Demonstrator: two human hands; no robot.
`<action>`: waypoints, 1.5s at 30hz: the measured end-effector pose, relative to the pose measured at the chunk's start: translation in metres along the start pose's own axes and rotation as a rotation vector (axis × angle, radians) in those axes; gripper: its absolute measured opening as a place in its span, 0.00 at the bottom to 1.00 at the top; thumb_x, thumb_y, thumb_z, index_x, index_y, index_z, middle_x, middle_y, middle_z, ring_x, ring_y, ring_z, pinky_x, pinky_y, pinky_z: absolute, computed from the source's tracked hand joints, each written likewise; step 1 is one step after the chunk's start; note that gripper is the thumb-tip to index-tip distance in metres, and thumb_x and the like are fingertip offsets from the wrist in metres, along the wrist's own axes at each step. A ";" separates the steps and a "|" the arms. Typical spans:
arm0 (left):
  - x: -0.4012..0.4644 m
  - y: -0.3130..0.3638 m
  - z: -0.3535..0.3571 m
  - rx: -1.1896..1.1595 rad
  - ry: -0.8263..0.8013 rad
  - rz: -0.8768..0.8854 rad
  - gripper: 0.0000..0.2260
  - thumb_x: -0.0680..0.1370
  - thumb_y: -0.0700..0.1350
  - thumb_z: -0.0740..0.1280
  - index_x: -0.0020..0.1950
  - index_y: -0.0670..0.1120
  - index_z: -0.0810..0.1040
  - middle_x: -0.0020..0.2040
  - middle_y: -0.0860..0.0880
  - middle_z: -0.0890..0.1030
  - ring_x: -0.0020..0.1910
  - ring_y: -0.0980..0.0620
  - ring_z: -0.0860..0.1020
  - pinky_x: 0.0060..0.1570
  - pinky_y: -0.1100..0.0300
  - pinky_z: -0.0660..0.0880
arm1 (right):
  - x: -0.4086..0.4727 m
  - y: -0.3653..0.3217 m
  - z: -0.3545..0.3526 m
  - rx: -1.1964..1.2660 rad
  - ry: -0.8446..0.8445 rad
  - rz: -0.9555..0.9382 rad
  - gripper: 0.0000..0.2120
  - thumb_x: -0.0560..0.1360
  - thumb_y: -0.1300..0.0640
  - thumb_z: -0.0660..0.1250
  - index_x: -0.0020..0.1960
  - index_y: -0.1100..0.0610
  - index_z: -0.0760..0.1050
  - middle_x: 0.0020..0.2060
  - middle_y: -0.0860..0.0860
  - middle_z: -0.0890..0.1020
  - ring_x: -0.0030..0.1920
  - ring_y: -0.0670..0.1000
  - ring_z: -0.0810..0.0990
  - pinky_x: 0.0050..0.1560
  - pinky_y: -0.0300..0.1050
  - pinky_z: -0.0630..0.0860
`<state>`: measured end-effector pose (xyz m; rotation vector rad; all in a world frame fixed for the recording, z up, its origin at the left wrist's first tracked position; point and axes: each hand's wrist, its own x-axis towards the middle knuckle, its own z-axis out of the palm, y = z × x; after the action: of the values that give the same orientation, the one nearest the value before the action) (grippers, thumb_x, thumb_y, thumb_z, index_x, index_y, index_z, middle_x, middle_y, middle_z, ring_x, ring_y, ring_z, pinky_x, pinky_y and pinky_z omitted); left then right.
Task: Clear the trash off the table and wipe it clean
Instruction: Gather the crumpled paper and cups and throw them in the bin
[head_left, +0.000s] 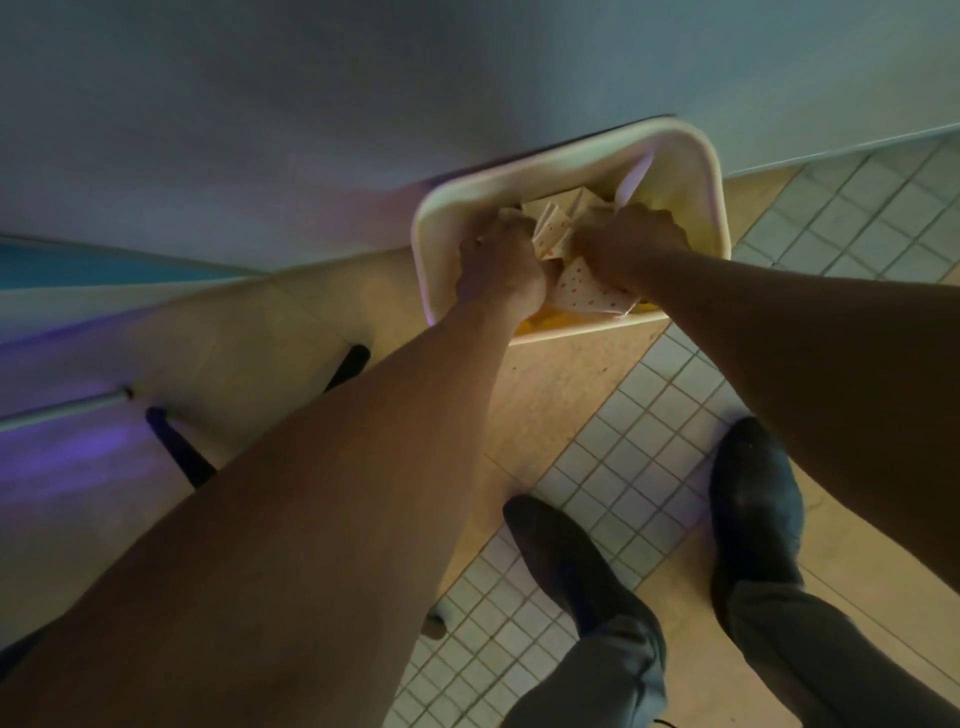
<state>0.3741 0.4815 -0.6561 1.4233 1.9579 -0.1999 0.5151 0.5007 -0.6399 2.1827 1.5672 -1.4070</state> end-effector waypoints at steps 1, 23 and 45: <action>0.001 0.000 0.001 0.030 -0.024 0.014 0.25 0.79 0.57 0.66 0.75 0.53 0.69 0.74 0.45 0.71 0.73 0.38 0.66 0.72 0.42 0.66 | 0.001 0.000 0.001 -0.040 0.004 -0.029 0.15 0.81 0.47 0.55 0.57 0.56 0.74 0.51 0.56 0.79 0.46 0.56 0.78 0.48 0.51 0.75; -0.102 0.011 -0.069 -0.207 0.113 -0.011 0.38 0.76 0.56 0.71 0.81 0.56 0.55 0.80 0.50 0.60 0.74 0.44 0.65 0.58 0.55 0.66 | -0.071 -0.024 -0.070 0.617 -0.239 0.352 0.22 0.77 0.39 0.65 0.56 0.58 0.71 0.50 0.58 0.76 0.42 0.60 0.79 0.39 0.57 0.82; -0.368 0.085 -0.207 -0.366 0.071 -0.041 0.31 0.80 0.53 0.66 0.81 0.55 0.57 0.82 0.50 0.56 0.78 0.42 0.59 0.70 0.44 0.69 | -0.350 -0.071 -0.172 0.309 -0.145 0.077 0.21 0.76 0.42 0.67 0.67 0.45 0.69 0.58 0.61 0.80 0.48 0.58 0.83 0.54 0.57 0.81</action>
<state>0.4145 0.3322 -0.2545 1.1646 1.9596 0.1859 0.5505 0.3869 -0.2614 2.2099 1.2746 -1.8411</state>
